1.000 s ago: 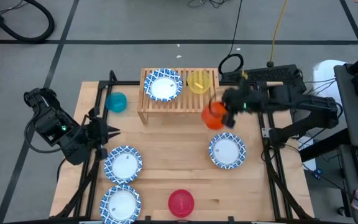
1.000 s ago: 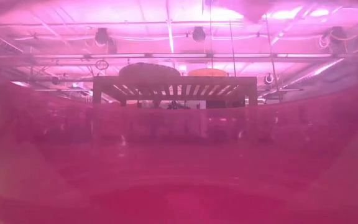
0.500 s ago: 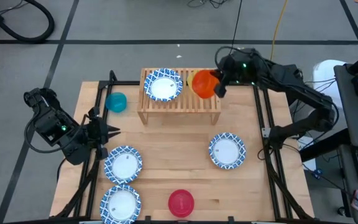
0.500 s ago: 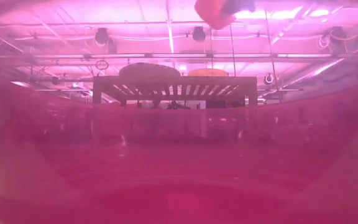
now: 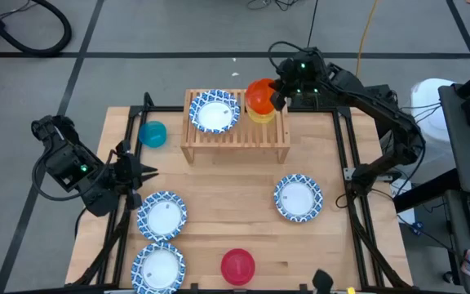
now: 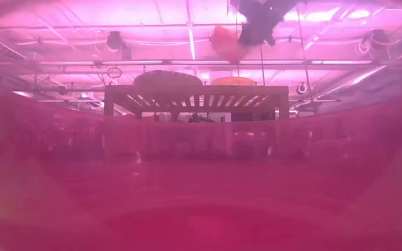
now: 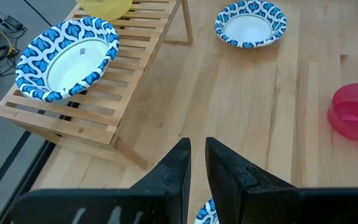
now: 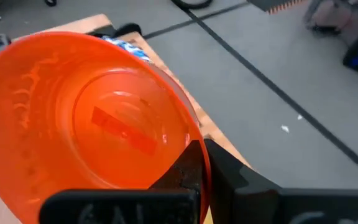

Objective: Place and stack bowls onto a shelf
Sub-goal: Stack the orange bowl on top of the yellow bowl on the shelf, then stack the top right white patterned bowl on top of the white patterned bowl on the shelf

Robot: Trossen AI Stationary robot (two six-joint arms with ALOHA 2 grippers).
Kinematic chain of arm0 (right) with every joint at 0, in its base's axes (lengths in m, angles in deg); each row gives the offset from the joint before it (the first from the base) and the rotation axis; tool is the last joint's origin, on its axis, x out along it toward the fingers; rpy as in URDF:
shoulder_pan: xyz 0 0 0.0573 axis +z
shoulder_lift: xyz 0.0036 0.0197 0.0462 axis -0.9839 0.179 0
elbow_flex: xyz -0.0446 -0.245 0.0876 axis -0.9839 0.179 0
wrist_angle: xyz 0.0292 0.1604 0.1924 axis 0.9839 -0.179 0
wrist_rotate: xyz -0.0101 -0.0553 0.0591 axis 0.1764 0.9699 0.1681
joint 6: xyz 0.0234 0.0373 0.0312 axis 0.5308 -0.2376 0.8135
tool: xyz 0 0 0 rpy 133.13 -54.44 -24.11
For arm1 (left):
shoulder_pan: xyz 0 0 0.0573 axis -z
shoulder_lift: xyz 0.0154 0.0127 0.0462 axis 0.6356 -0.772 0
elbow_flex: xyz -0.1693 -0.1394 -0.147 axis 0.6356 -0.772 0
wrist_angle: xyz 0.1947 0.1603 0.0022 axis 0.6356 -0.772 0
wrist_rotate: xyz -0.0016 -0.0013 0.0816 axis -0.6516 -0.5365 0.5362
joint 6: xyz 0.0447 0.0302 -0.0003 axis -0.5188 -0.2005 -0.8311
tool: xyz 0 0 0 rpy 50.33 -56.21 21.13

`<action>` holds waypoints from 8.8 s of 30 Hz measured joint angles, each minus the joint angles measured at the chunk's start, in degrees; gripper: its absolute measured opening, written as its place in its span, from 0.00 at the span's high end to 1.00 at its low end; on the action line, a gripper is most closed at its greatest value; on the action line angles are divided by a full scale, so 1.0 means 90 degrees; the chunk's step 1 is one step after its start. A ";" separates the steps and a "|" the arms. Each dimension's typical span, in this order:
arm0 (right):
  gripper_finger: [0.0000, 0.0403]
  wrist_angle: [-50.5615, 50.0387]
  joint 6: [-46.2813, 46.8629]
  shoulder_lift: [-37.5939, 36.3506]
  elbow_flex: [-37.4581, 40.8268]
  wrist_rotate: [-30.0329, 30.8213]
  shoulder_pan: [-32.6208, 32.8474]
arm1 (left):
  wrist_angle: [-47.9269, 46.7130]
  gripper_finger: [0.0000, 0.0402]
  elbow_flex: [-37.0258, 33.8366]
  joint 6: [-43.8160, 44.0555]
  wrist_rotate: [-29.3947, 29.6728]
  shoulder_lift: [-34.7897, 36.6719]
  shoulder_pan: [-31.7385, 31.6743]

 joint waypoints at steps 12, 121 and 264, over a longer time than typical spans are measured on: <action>1.00 -0.0335 0.0115 0.0258 0.0004 -0.0782 -0.0672 | -0.0002 0.86 0.0000 0.0091 -0.0001 0.0002 0.0000; 0.73 -0.5554 -0.1131 -0.1955 0.1061 -0.0583 0.2866 | -0.0005 0.86 0.0000 0.0164 -0.0295 0.0002 -0.0002; 1.00 -0.2041 -0.2019 0.2871 -0.4244 0.1042 0.2820 | -0.0026 0.86 0.0000 -0.0069 -0.0447 0.0002 -0.0002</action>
